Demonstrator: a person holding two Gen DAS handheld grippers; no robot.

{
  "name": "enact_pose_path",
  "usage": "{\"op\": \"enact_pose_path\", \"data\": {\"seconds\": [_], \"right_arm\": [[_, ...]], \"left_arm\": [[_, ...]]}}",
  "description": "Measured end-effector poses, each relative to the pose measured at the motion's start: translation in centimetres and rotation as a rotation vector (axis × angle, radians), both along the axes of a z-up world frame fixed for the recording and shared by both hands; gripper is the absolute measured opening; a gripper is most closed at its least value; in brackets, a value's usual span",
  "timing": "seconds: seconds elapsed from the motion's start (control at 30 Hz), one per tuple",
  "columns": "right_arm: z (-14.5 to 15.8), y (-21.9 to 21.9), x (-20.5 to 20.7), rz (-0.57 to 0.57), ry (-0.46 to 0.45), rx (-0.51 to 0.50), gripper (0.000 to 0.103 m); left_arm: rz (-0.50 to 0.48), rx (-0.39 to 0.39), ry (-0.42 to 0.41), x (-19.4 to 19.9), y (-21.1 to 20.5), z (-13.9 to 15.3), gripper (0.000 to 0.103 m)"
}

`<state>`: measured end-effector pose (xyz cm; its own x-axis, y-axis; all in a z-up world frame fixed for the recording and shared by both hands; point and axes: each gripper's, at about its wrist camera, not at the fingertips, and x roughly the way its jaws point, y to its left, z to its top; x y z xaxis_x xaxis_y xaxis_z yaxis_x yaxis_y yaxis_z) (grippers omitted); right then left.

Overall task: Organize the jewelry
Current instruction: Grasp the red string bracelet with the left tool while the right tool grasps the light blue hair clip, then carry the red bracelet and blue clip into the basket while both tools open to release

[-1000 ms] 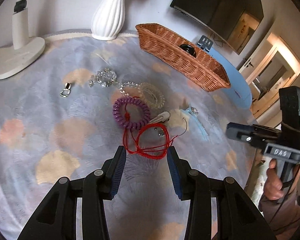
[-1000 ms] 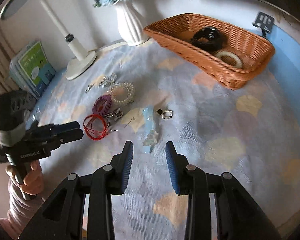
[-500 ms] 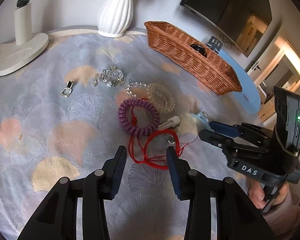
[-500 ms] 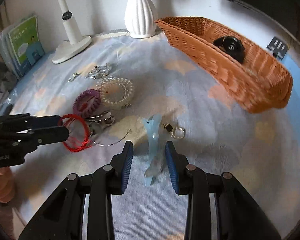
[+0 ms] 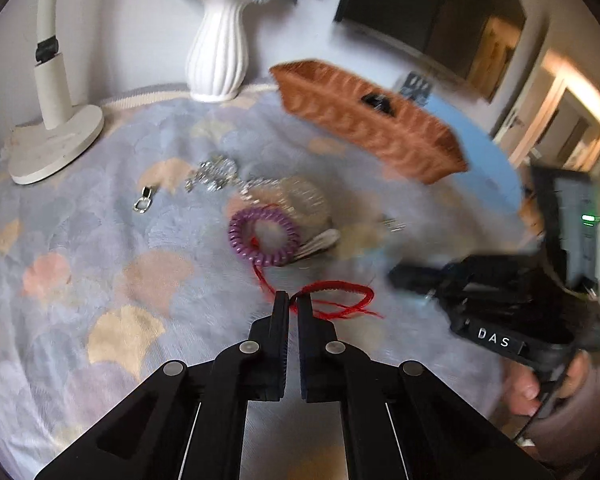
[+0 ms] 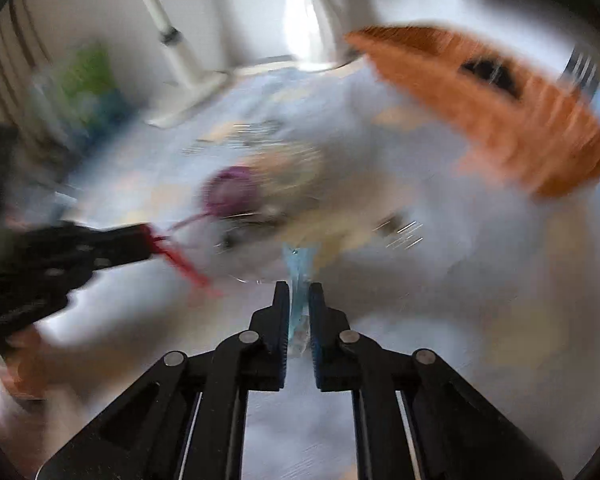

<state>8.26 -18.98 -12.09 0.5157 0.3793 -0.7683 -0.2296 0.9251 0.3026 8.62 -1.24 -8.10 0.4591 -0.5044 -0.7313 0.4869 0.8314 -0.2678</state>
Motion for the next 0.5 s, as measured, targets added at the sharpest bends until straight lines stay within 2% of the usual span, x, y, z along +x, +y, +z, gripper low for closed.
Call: {"op": "enact_pose_path", "data": {"seconds": [0.03,0.07,0.27,0.4,0.47,0.5], "right_arm": [[0.0,-0.5,-0.3,0.011,0.014,0.076,0.008],[0.2,-0.9,-0.6,0.015,0.016,0.108,0.008],[2.7,-0.9,-2.3,0.050,-0.049,0.118,0.008],[3.6,-1.0,-2.8,0.050,-0.078,0.103,0.008],[3.8,-1.4,-3.1,0.037,-0.083,0.090,0.008],[3.8,-1.7,-3.1,0.031,-0.082,0.090,0.008]], "left_arm": [[-0.003,-0.016,-0.007,-0.3,0.3,0.6,0.004],[-0.004,-0.033,-0.015,-0.7,0.6,1.3,0.004],[0.002,-0.128,-0.086,-1.7,2.8,6.4,0.004],[-0.007,-0.118,-0.131,-2.2,2.9,8.0,0.004],[-0.029,-0.087,-0.104,-2.0,2.4,7.1,0.004],[-0.037,-0.070,-0.071,-1.8,2.1,6.3,0.008]]}}
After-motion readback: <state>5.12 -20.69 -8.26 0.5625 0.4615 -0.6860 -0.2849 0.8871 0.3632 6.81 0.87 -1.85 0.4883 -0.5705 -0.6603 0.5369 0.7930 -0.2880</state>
